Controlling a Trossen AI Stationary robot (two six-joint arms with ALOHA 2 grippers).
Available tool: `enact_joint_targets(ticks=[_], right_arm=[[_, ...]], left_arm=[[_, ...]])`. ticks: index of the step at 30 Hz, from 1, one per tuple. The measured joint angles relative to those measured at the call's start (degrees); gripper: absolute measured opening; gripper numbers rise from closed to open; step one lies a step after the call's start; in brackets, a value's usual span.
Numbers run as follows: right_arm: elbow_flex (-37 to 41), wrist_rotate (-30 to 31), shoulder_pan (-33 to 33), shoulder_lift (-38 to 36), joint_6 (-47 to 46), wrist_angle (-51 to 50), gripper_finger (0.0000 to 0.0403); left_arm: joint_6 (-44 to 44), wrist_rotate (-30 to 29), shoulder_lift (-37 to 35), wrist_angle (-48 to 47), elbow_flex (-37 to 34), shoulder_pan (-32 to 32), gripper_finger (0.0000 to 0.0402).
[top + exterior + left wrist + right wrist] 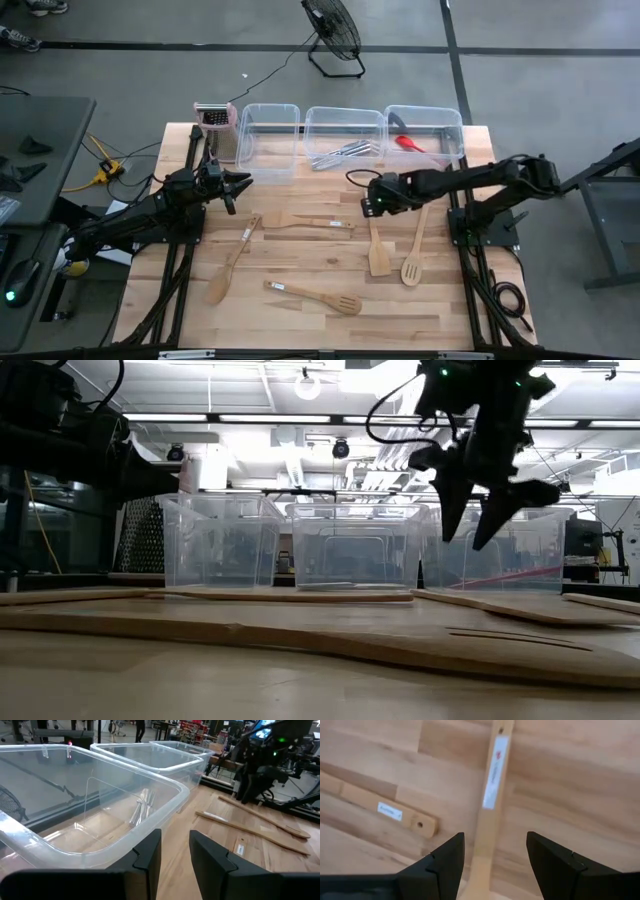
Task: Pick & Place Kitchen Items
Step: Put the brown spatula into the right transparent container
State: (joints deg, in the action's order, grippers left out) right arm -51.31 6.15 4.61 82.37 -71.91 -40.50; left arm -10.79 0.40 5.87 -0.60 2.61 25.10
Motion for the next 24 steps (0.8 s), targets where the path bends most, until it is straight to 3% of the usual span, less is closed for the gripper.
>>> enact_joint_targets(ticks=[13,19,24], right_arm=[[-18.2,-0.9,3.5,15.4,6.5,-14.5,0.0205],[-19.8,-1.8,3.9,19.3,6.8,-14.3,0.0208],[-19.7,-0.9,4.2,21.3,7.2,-14.1,0.0240]], left_arm=[[0.0,0.0,0.0,0.0,0.0,0.0,0.0101],[0.0,0.0,0.0,0.0,0.0,0.0,0.0101],[0.0,0.0,0.0,0.0,0.0,0.0,0.0101]])
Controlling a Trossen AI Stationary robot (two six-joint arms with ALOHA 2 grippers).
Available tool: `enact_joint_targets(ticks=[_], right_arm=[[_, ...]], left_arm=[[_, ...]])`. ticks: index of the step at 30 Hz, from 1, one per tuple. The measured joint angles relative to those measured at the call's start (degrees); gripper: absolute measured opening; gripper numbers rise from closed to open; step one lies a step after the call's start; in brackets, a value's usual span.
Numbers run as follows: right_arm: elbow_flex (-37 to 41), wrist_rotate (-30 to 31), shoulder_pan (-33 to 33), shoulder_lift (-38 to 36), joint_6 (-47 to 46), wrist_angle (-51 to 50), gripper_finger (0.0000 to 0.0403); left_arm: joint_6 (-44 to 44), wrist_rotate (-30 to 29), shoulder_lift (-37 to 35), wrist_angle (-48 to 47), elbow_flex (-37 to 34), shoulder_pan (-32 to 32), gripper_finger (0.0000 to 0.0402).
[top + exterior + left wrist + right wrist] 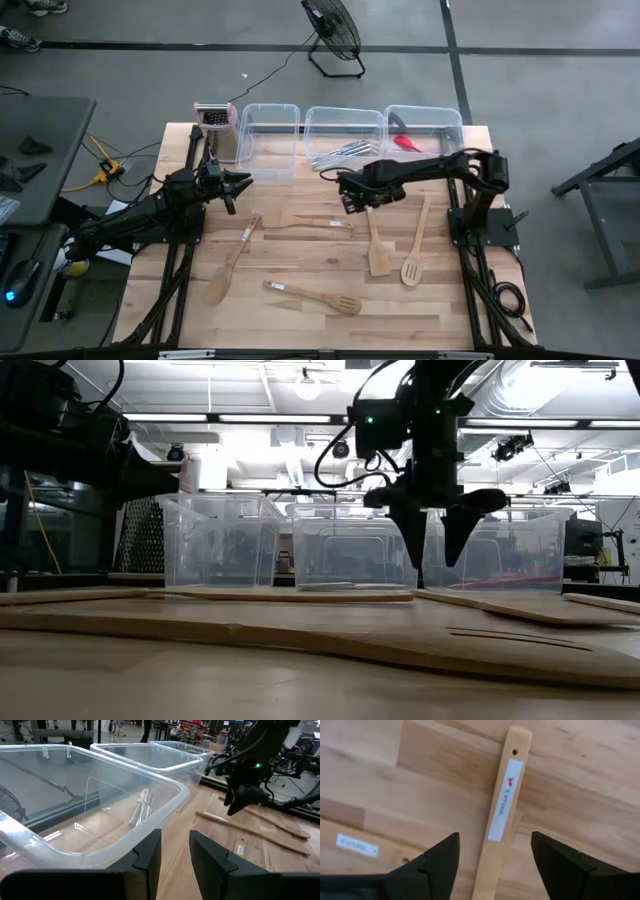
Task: Pick & Place Kitchen Items
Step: Put the brown spatula into the right transparent container
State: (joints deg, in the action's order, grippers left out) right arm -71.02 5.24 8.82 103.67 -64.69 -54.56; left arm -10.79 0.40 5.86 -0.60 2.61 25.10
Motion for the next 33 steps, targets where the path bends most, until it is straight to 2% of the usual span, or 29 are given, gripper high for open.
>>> enact_joint_targets(ticks=[6,11,24,33], right_arm=[[0.0,2.3,0.3,1.5,-1.2,0.0,0.0291],[0.0,1.8,0.7,3.4,-1.2,-0.3,0.0297],[-0.1,-3.5,1.1,7.9,-0.7,1.2,0.0253],[1.7,-6.3,2.1,7.9,-0.9,5.2,0.0191]], left_arm=[[0.0,0.0,0.0,0.0,0.0,0.0,0.0101],[0.0,0.0,0.0,0.0,0.0,0.0,0.0101],[0.0,0.0,0.0,0.0,0.0,0.0,0.0101],[0.0,0.0,0.0,0.0,0.0,0.0,0.0101]])
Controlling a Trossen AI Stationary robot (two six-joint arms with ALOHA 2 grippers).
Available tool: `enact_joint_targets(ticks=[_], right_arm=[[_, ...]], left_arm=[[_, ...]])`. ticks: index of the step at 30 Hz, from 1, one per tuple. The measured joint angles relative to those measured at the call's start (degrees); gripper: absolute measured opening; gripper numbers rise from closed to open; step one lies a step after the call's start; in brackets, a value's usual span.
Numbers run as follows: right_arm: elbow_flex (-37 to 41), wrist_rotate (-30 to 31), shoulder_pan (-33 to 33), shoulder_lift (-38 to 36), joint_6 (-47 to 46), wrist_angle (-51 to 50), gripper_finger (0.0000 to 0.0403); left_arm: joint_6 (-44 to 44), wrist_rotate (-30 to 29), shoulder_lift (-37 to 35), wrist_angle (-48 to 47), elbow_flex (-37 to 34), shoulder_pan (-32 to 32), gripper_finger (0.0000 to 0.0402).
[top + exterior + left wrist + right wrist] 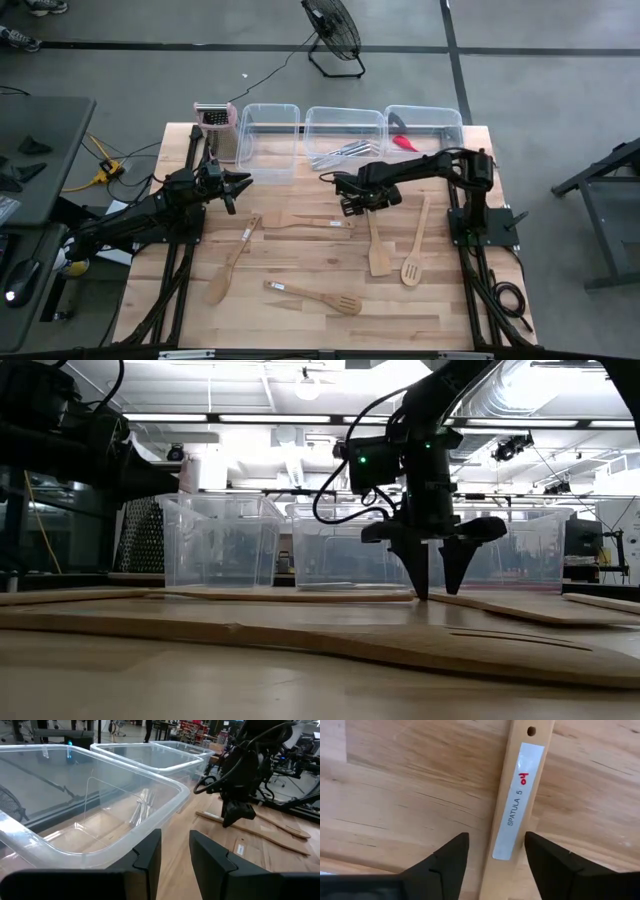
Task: Pick & Place Kitchen Items
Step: Put the brown spatula into the right transparent container
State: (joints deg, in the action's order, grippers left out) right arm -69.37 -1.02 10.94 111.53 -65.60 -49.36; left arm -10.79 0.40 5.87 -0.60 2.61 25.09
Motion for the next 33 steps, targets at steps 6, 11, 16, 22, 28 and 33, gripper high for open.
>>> enact_joint_targets(ticks=[6,11,16,22,28,33], right_arm=[[0.8,0.6,0.0,0.1,-0.1,0.5,0.0155],[0.8,0.9,0.0,0.1,1.0,0.5,0.0140],[0.9,1.0,-0.1,0.2,1.5,0.8,0.0127],[0.9,0.9,-0.1,0.2,2.9,0.9,0.0109],[0.9,0.9,-0.1,0.2,2.9,0.8,0.0096],[0.9,0.9,-0.1,0.2,2.9,0.8,0.0097]], left_arm=[[0.0,0.0,0.0,0.0,0.0,0.0,0.0101],[0.0,0.0,0.0,0.0,0.0,0.0,0.0101],[0.0,0.0,0.0,0.0,0.0,0.0,0.0101],[0.0,0.0,0.0,0.0,0.0,0.0,0.0101],[0.0,0.0,0.0,0.0,0.0,0.0,0.0101],[0.0,0.0,0.0,0.0,0.0,0.0,0.0101]])
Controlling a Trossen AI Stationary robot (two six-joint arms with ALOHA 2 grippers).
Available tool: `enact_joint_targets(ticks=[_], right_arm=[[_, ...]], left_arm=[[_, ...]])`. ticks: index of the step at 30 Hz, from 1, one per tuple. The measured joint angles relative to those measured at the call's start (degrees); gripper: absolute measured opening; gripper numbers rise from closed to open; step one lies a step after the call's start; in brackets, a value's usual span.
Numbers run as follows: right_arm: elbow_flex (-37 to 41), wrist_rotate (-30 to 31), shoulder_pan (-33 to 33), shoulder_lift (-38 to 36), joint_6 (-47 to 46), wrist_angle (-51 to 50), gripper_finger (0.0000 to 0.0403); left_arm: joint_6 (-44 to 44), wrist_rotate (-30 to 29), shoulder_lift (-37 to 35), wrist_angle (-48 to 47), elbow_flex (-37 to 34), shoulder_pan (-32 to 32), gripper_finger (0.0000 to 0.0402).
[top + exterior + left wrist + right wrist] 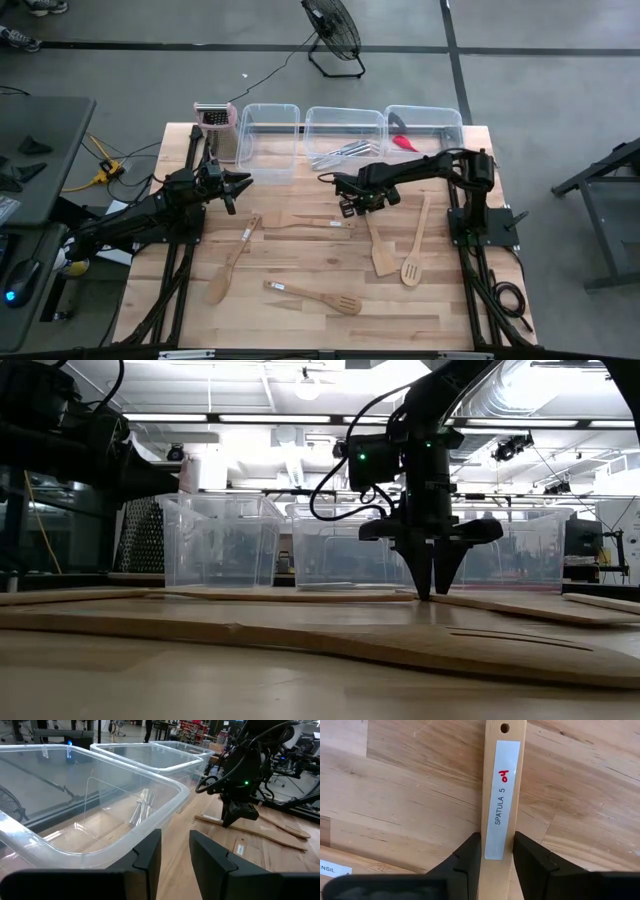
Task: Pick & Place Kitchen Items
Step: Put the brown spatula into the right transparent container
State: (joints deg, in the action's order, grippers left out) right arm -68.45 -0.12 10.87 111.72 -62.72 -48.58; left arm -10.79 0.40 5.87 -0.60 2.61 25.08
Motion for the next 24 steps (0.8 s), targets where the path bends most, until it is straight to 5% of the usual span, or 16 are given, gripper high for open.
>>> enact_joint_targets(ticks=[24], right_arm=[[0.0,-0.4,-0.3,0.0,0.4,0.2,0.0089]], left_arm=[[0.0,0.0,0.0,0.0,0.0,0.0,0.0101]])
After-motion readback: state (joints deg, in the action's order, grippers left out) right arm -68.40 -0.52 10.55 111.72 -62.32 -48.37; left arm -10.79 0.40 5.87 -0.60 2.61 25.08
